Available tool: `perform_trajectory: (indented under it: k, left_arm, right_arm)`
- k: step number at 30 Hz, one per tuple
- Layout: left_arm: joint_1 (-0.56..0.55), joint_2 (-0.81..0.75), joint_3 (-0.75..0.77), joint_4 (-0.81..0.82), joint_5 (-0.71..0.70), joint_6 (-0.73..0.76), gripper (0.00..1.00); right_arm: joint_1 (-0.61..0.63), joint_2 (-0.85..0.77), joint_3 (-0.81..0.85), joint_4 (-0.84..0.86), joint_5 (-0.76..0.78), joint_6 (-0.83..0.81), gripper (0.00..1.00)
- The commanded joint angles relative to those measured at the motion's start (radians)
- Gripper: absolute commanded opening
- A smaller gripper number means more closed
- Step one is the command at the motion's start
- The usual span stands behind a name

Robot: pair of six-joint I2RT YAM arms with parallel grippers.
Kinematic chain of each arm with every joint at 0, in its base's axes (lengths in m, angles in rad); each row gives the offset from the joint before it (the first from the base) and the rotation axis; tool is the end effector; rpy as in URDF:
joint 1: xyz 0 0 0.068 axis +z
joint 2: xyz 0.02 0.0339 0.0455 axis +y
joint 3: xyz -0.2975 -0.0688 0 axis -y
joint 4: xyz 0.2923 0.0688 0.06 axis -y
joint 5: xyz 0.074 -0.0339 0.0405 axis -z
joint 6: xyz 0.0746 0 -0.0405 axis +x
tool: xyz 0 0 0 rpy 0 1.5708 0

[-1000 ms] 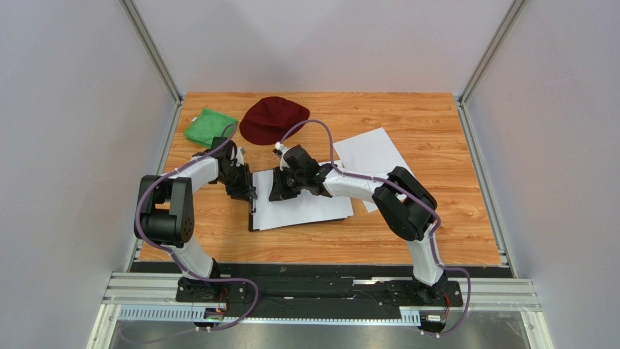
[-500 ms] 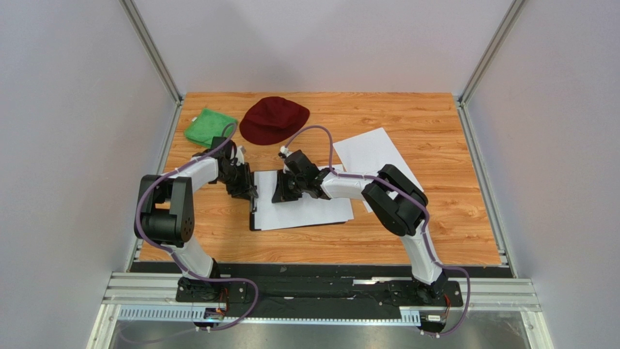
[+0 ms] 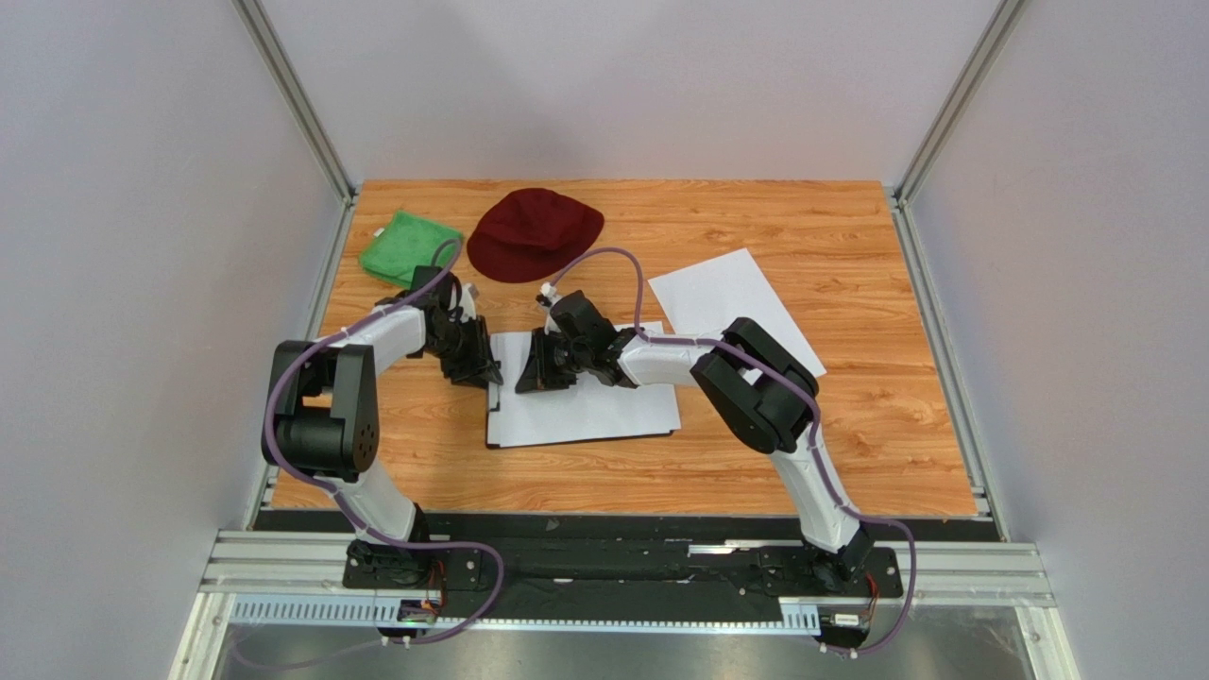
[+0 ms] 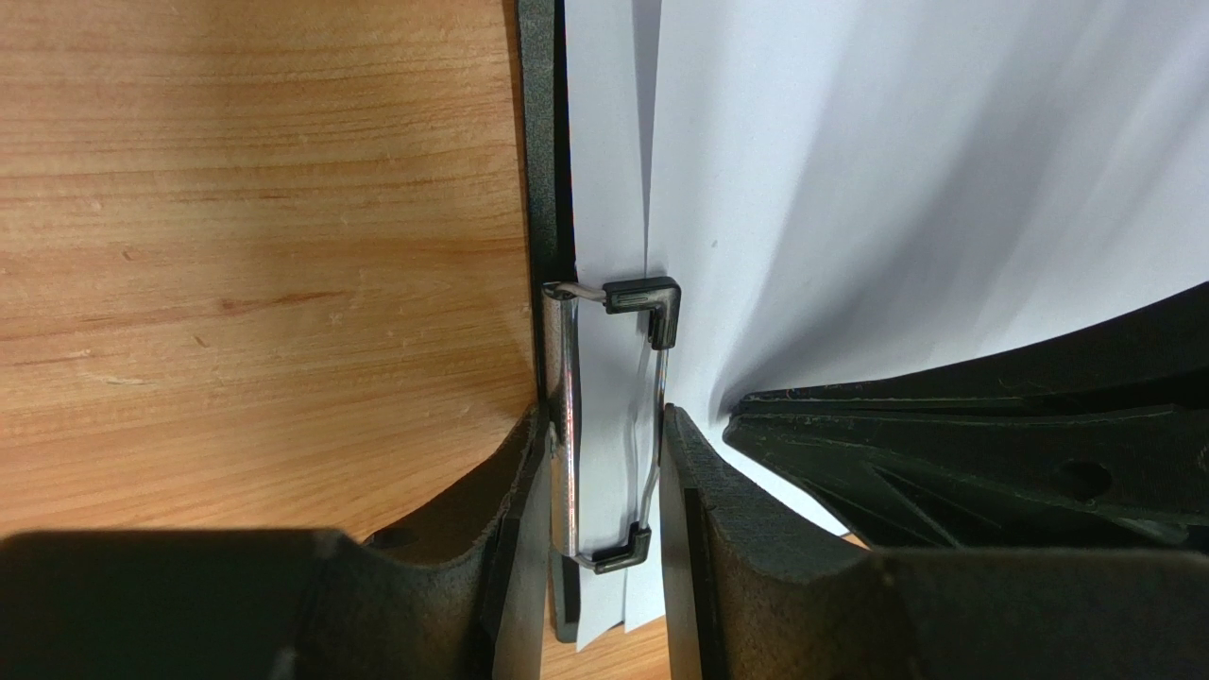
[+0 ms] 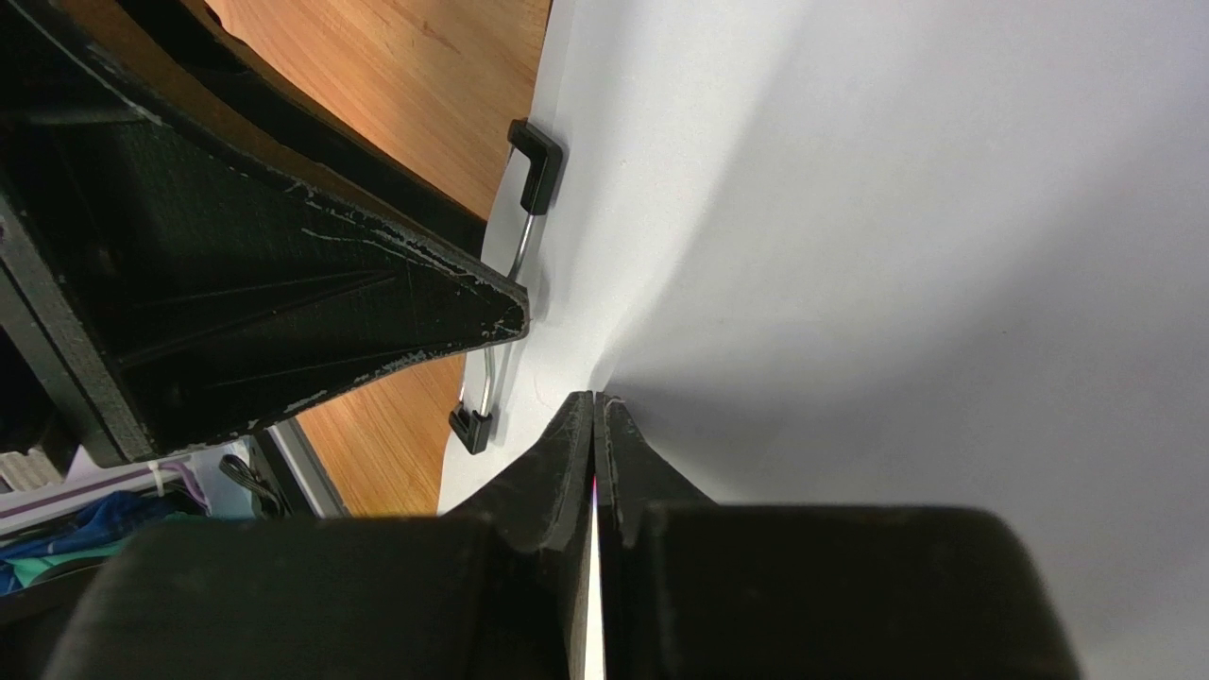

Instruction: Put the files into the folder

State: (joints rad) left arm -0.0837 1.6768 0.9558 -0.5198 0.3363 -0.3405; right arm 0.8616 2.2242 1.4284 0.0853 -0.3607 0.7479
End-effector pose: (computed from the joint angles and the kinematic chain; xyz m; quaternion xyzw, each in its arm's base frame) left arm 0.3541 -0.0544 0.1248 -0.0973 0.9680 -0.1955 0.1236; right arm 0.3429 0.4400 0.0891 -0.1255 0.8885 0.4087 0.1669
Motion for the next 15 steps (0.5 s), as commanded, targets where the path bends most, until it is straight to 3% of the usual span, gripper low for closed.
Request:
perform_trajectory:
  k: [1,9,15]
  left_arm:
    - [-0.019,0.009,0.04,0.017,0.07,-0.043,0.0]
    - [-0.033,0.017,0.063,-0.031,-0.002,-0.046,0.0]
    - [-0.033,0.024,0.072,-0.042,-0.002,-0.046,0.0]
  right_arm:
    - [0.019,0.052,-0.003,-0.007,0.019,0.016,0.05]
    - [0.017,0.025,0.026,-0.013,-0.06,0.01,0.12]
    - [0.011,-0.067,0.076,-0.137,-0.093,-0.022,0.29]
